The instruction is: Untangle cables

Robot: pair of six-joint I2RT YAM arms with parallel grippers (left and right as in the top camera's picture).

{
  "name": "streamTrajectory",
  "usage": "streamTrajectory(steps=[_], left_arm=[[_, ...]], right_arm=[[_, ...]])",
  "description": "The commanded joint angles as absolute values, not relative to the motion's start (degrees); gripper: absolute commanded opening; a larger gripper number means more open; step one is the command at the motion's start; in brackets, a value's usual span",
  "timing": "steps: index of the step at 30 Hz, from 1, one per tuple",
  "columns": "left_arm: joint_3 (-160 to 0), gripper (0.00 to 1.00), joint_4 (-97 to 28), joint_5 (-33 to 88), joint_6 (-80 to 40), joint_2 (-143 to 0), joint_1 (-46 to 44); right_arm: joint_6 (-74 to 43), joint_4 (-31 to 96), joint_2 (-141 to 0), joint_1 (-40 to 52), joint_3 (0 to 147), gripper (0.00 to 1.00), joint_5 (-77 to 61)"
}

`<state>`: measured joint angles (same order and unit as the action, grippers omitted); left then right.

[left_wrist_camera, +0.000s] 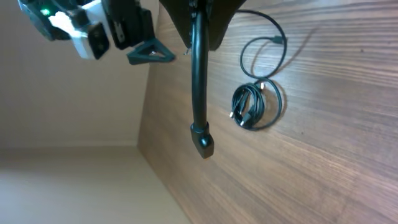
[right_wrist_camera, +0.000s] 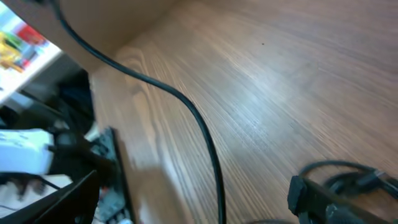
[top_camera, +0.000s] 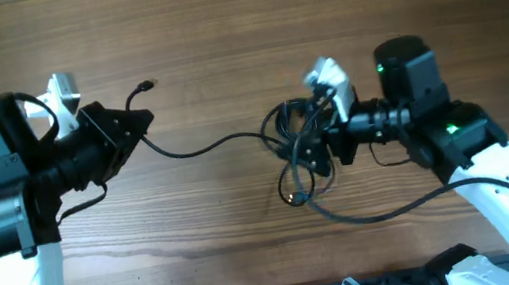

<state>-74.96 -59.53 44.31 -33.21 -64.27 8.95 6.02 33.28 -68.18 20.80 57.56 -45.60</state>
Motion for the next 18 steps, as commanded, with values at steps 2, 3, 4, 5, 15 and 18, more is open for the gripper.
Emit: streamTrajectory(steps=[2, 3, 4, 5, 15, 18], left_arm=[[-74.9, 0.04, -59.2, 46.0, -35.2, -63.7, 6.2], [-74.9, 0.04, -59.2, 46.1, -35.2, -63.7, 6.1], [-74.9, 0.04, -59.4, 46.3, -35.2, -63.7, 6.1], [-74.9, 0.04, -59.4, 46.2, -35.2, -63.7, 6.1], [-74.9, 0.04, -59.3, 45.4, -35.2, -65.3, 6.1], [-74.9, 0.04, -59.1, 45.3, -35.2, -66.9, 6.1]], right_arm=[[9.1, 35.2, -72.6, 23.3, 58.0, 0.93, -36.7], [9.0, 35.2, -74.0, 23.3, 58.0, 0.88, -36.2], [9.0, 35.3, -76.3, 23.3, 58.0, 0.84, -35.8], [9.0, 35.2, -77.7, 23.3, 58.0, 0.81, -35.8], [9.0, 35.0, -80.0, 23.3, 58.0, 0.26, -38.9], [5.7, 33.6, -79.9, 23.3, 58.0, 0.04, -40.1]])
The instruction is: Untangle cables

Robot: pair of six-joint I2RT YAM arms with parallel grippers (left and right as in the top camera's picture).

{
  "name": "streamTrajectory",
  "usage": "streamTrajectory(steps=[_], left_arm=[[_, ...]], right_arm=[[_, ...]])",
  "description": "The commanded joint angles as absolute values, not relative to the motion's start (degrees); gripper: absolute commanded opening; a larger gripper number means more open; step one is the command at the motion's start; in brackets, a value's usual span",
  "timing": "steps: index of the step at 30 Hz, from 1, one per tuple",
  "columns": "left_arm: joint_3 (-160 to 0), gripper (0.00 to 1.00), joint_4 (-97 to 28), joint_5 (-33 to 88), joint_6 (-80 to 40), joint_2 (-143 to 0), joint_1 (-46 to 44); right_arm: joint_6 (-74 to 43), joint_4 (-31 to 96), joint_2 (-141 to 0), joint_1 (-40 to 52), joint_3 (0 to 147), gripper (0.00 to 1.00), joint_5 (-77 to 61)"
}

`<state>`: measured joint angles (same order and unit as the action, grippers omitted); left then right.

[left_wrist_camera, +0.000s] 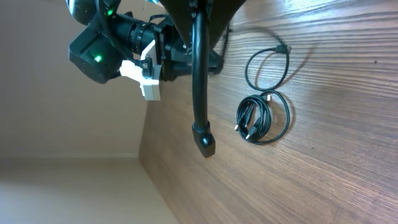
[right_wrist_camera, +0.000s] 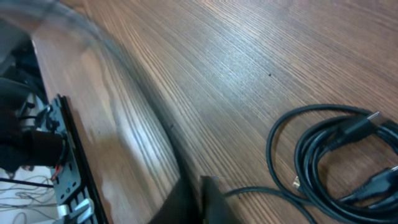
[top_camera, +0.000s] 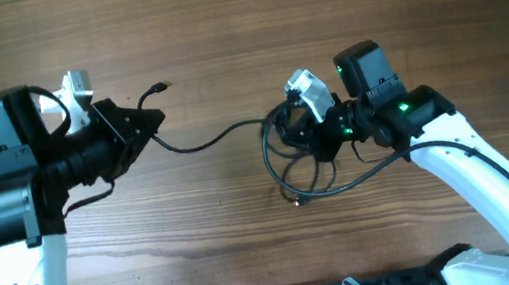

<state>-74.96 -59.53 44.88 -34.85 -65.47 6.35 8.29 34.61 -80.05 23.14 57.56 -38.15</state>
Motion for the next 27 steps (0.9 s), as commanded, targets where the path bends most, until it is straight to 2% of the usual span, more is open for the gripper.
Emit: streamTrajectory(steps=[1, 2, 4, 7, 8, 10, 13, 16, 18, 23, 27], left_arm=[[-74.9, 0.08, -58.9, 45.2, -35.2, -67.1, 6.1], [-74.9, 0.15, -58.8, 44.8, -35.2, -67.2, 6.1], [-74.9, 0.35, -58.8, 44.0, -35.2, -67.3, 6.1], [-74.9, 0.92, -58.8, 44.0, -35.2, -67.3, 6.1], [-74.9, 1.0, -58.8, 44.0, -35.2, -67.3, 6.1], [-74.9, 1.0, -58.9, 44.0, -35.2, -67.3, 6.1], [-74.9, 1.0, -58.9, 44.0, -35.2, -67.3, 6.1], [-74.9, 1.0, -58.9, 44.0, -35.1, -67.3, 6.1], [-74.9, 1.0, -59.1, 43.8, -34.9, -67.3, 6.1], [-74.9, 1.0, -60.1, 39.9, -34.8, -67.3, 6.1], [-74.9, 1.0, -60.1, 38.2, -34.8, -67.3, 6.1]], right_arm=[[1.5, 31.9, -79.5, 23.3, 58.1, 0.04, -40.1], [-4.2, 29.2, -78.6, 23.3, 58.2, 0.04, -40.1], [-14.1, 22.9, -75.6, 23.3, 58.2, 0.04, -40.4], [-27.2, 11.9, -70.5, 23.3, 58.2, 0.04, -40.0], [-32.3, 9.3, -69.3, 23.3, 58.2, 0.04, -38.0], [-44.1, 1.9, -67.4, 23.2, 58.2, 0.04, -32.6], [-54.8, -7.3, -67.4, 23.2, 58.2, 0.04, -23.5], [-57.0, -15.8, -67.4, 22.3, 58.2, 0.05, -6.6], [-57.0, -16.4, -67.4, 20.3, 58.2, 0.05, 3.1], [-56.9, -17.2, -68.0, 6.7, 60.7, 0.05, 5.3], [-56.9, -9.3, -75.2, -4.3, 70.2, 0.04, 3.0]])
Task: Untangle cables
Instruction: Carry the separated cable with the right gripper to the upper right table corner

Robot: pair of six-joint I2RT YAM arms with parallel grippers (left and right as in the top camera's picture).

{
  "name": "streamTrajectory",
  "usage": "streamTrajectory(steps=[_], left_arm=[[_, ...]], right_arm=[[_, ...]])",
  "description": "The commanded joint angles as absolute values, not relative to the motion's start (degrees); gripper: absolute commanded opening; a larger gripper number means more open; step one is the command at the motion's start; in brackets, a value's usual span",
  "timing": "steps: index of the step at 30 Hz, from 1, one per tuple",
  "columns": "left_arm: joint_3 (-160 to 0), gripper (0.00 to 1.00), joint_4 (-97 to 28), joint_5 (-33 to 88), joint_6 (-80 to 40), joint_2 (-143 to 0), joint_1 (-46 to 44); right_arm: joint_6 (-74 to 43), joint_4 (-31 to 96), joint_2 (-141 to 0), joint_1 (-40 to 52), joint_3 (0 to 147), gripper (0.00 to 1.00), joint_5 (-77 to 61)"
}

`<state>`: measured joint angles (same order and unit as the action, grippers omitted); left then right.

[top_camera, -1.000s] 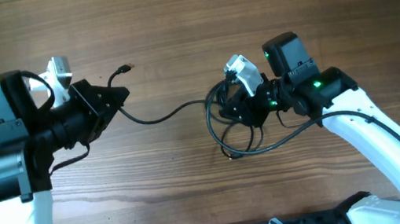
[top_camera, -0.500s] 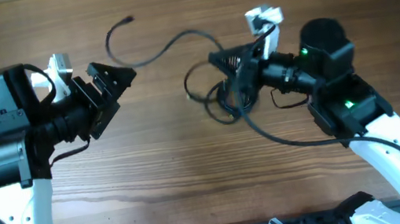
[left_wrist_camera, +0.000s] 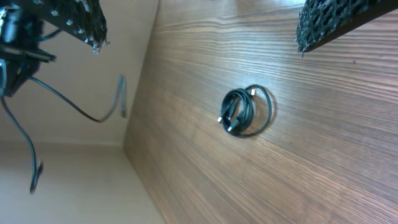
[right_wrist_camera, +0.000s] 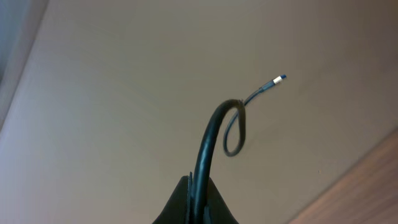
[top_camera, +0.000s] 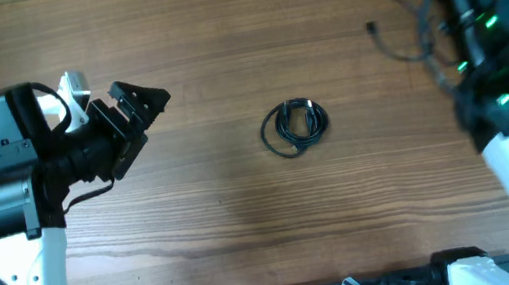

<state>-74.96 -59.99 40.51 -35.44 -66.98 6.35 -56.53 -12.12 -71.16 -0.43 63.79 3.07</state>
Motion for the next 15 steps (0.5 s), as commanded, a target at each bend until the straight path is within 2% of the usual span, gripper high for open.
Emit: streamTrajectory(steps=[1, 4, 7, 10, 15], left_arm=[[-74.9, 1.0, -60.3, 37.8, -34.8, -67.3, 6.1], [-74.9, 1.0, -60.9, 37.4, -34.8, -67.3, 6.1], [-74.9, 1.0, -60.9, 37.4, -34.8, -67.3, 6.1], [-74.9, 1.0, -60.9, 36.8, -34.8, -67.3, 6.1], [-74.9, 1.0, -60.9, 34.6, -34.8, -67.3, 6.1]], right_arm=[[-55.6, -6.0, -77.7, -6.3, 73.8, 0.05, 3.2], [-46.5, 8.8, -85.9, -10.7, 86.9, 0.05, 14.7], [-24.2, 14.5, -94.7, -11.7, 96.3, 0.05, 29.7], [-24.0, 15.2, -100.8, -11.7, 96.5, 0.05, 52.1], [-23.6, 11.0, -109.8, -12.3, 96.5, 0.05, 51.4]])
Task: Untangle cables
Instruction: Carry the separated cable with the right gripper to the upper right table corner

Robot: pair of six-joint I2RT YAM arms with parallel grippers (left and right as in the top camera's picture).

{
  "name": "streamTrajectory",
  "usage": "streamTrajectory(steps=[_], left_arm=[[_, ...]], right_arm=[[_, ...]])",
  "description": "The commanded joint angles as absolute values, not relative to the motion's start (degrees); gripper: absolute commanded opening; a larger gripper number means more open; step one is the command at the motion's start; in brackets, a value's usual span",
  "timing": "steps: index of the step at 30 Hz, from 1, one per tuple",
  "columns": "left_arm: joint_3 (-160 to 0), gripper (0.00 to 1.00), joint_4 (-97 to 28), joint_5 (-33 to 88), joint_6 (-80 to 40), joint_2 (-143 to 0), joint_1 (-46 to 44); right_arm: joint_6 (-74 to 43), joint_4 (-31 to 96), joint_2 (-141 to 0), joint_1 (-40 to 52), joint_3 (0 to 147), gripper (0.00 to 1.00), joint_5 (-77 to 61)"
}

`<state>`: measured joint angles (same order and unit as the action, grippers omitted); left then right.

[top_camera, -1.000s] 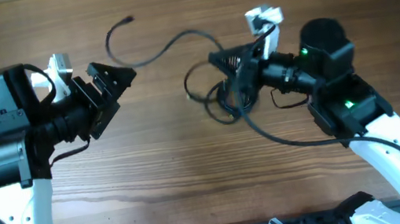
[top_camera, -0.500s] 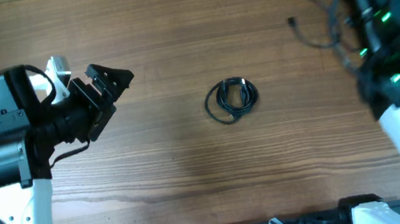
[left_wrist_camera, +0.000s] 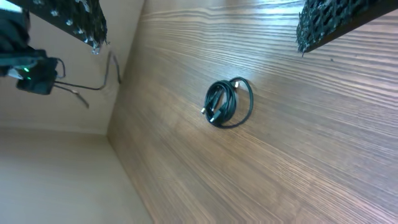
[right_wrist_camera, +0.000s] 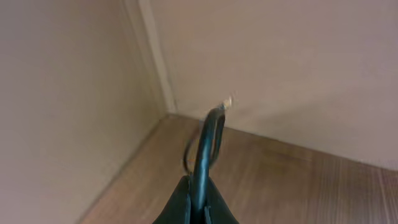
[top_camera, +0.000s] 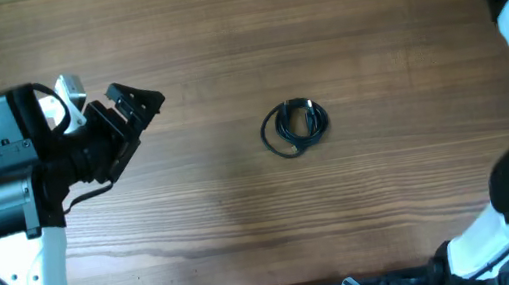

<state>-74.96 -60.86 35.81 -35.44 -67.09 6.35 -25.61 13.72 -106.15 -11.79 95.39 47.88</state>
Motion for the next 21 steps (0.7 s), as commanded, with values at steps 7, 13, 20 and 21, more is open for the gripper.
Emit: streamTrajectory(steps=[7, 13, 20, 21], left_arm=[[-74.9, 1.0, -60.9, 34.4, -34.8, -67.3, 6.1], [-74.9, 1.0, -61.6, 34.4, -34.8, -67.3, 6.1], [-74.9, 1.0, -62.4, 34.4, -34.8, -67.3, 6.1], [-74.9, 1.0, -62.4, 34.4, -34.8, -67.3, 6.1]], right_arm=[[-19.9, 10.8, -112.9, -14.9, 104.7, 0.05, 18.3], [-22.1, 19.5, -120.3, -16.2, 104.7, 0.99, 5.0], [-23.0, 26.8, -118.7, -17.3, 104.8, 1.0, 5.2], [-23.1, 29.8, -118.4, -17.8, 104.8, 0.99, 6.5]])
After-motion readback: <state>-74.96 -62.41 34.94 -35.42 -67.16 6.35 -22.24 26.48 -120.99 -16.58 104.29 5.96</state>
